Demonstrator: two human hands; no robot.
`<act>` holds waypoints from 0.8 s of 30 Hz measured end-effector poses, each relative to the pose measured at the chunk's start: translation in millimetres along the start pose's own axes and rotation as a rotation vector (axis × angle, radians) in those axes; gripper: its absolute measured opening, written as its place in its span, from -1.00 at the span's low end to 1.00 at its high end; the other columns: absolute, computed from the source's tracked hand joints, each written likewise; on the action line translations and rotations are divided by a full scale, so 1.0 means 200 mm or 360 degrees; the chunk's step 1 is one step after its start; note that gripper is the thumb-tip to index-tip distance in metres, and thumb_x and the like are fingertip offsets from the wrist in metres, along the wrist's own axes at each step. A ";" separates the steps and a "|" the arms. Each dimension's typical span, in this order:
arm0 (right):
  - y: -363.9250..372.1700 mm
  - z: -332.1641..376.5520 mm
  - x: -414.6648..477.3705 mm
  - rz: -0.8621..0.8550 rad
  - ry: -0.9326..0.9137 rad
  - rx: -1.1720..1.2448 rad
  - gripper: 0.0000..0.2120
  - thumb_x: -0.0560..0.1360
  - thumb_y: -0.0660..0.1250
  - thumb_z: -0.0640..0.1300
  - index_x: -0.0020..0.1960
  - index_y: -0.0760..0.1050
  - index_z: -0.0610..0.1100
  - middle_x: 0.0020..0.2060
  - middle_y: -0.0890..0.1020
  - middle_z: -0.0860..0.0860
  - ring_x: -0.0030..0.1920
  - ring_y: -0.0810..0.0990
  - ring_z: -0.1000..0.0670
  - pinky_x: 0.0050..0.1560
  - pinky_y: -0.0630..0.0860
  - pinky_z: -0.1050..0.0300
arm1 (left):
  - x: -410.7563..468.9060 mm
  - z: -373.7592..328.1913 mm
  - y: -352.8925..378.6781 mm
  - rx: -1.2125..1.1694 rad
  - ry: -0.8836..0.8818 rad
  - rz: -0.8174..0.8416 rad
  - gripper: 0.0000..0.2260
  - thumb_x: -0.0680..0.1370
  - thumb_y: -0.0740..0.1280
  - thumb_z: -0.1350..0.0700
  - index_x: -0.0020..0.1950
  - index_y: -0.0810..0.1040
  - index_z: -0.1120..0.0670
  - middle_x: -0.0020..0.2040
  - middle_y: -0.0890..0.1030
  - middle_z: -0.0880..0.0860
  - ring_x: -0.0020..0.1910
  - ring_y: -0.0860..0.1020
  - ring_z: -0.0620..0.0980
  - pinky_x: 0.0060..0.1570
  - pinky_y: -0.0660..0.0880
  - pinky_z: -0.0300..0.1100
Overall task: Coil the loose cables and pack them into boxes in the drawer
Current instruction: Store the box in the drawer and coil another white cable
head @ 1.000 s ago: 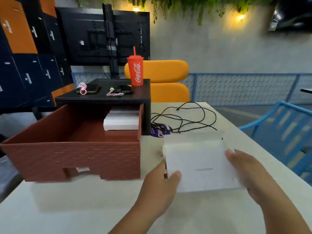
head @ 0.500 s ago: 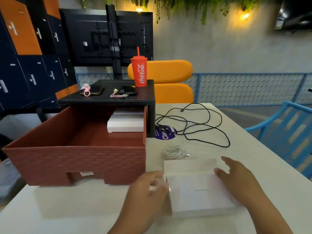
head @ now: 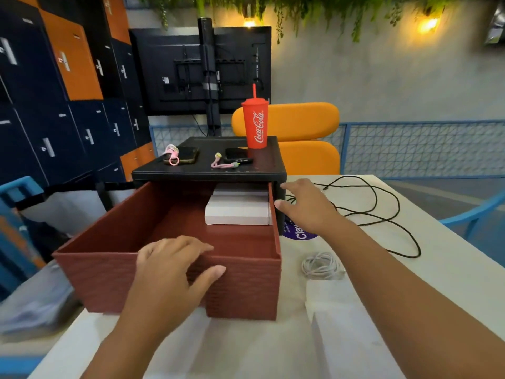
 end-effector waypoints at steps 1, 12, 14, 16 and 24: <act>0.02 0.02 0.05 0.0011 -0.0017 -0.0027 -0.51 0.54 0.24 0.05 0.42 0.29 -0.08 0.38 0.30 -0.13 0.36 0.31 -0.15 0.33 0.25 0.01 | -0.01 0.01 0.01 0.0026 0.0022 -0.0007 -0.63 0.39 0.14 -0.29 -0.08 0.61 -0.10 -0.15 0.51 -0.26 -0.13 0.52 -0.08 0.02 0.11 -0.22; 0.15 0.08 0.48 0.0214 0.0006 -0.0176 -0.55 0.61 0.09 0.00 0.46 0.21 -0.11 0.47 0.21 -0.12 0.44 0.21 -0.15 0.40 0.18 0.01 | 0.00 0.03 0.05 -0.0027 0.0155 -0.0235 -0.75 0.40 0.20 -0.25 -0.24 0.51 -0.11 -0.33 0.44 -0.24 -0.25 0.31 -0.20 -0.11 0.09 -0.23; 0.16 0.07 0.50 0.0192 0.0015 -0.0126 -0.59 0.62 0.08 -0.06 0.44 0.27 -0.13 0.44 0.29 -0.12 0.41 0.28 -0.14 0.36 0.23 0.03 | 0.00 0.04 0.05 -0.0048 0.0158 -0.0242 -0.76 0.39 0.21 -0.26 -0.25 0.50 -0.12 -0.33 0.43 -0.25 -0.25 0.31 -0.22 -0.11 0.09 -0.23; 0.16 0.05 0.52 0.0134 0.0025 -0.0078 -0.63 0.63 0.06 -0.13 0.41 0.33 -0.13 0.42 0.33 -0.11 0.39 0.31 -0.13 0.33 0.25 0.09 | 0.01 0.04 0.05 -0.0060 0.0169 -0.0266 -0.77 0.39 0.21 -0.26 -0.25 0.49 -0.13 -0.34 0.43 -0.25 -0.25 0.31 -0.24 -0.10 0.10 -0.22; 0.12 0.03 0.57 0.0100 0.0042 -0.0154 -0.65 0.60 0.11 -0.24 0.34 0.42 -0.09 0.37 0.42 -0.08 0.35 0.37 -0.12 0.29 0.31 0.09 | 0.12 0.05 0.09 -0.0050 0.0134 -0.0245 -0.73 0.41 0.18 -0.27 -0.25 0.50 -0.12 -0.33 0.43 -0.25 -0.24 0.31 -0.19 -0.11 0.08 -0.23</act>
Point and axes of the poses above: each hand's wrist, its own x-axis towards the middle knuckle, its own y-axis out of the palm, z = x × y, the point moved 6 cm from there along x, towards the middle knuckle
